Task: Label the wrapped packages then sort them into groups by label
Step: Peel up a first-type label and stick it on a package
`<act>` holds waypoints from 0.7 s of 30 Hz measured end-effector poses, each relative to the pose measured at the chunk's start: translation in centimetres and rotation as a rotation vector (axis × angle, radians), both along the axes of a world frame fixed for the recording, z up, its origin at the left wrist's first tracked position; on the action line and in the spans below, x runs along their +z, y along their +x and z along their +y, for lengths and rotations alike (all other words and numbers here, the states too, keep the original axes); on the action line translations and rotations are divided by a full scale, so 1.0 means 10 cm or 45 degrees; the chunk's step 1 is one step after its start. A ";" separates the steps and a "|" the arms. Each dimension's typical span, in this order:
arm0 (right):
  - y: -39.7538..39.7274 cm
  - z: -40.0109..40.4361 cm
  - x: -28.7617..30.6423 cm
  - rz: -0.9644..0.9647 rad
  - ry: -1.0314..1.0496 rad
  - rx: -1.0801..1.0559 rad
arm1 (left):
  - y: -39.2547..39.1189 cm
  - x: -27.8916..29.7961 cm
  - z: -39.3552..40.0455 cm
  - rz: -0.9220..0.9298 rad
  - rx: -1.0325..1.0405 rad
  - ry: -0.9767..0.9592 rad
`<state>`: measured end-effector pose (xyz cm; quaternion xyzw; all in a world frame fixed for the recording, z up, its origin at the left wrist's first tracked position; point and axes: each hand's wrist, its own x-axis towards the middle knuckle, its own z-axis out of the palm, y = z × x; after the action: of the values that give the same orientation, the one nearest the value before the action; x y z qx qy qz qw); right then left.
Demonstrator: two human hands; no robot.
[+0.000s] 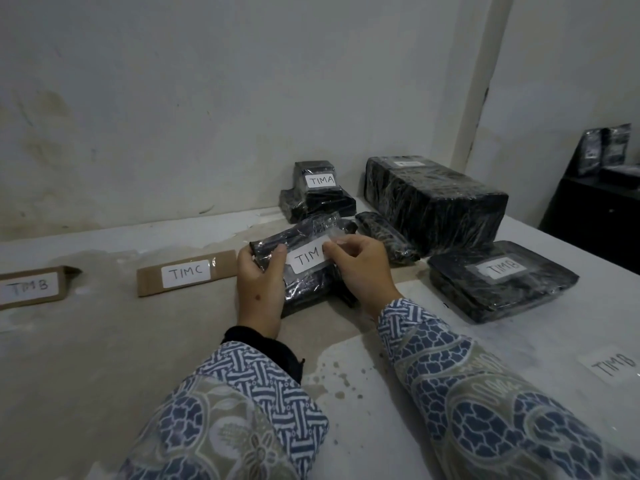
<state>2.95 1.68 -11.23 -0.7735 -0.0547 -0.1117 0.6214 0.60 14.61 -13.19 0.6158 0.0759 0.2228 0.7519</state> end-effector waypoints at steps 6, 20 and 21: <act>-0.04 -0.02 0.00 -0.058 -0.060 -0.042 | -0.03 -0.01 0.00 -0.055 0.034 0.099; 0.00 0.04 -0.06 0.002 -0.076 -0.151 | -0.06 0.00 -0.03 -0.127 -0.011 0.175; 0.00 0.04 -0.05 0.003 -0.079 -0.157 | -0.06 0.00 -0.03 -0.134 -0.009 0.204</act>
<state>2.91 2.10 -11.76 -0.7944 -0.0098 -0.1472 0.5892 -0.02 14.33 -13.21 0.6617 0.0160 0.2575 0.7040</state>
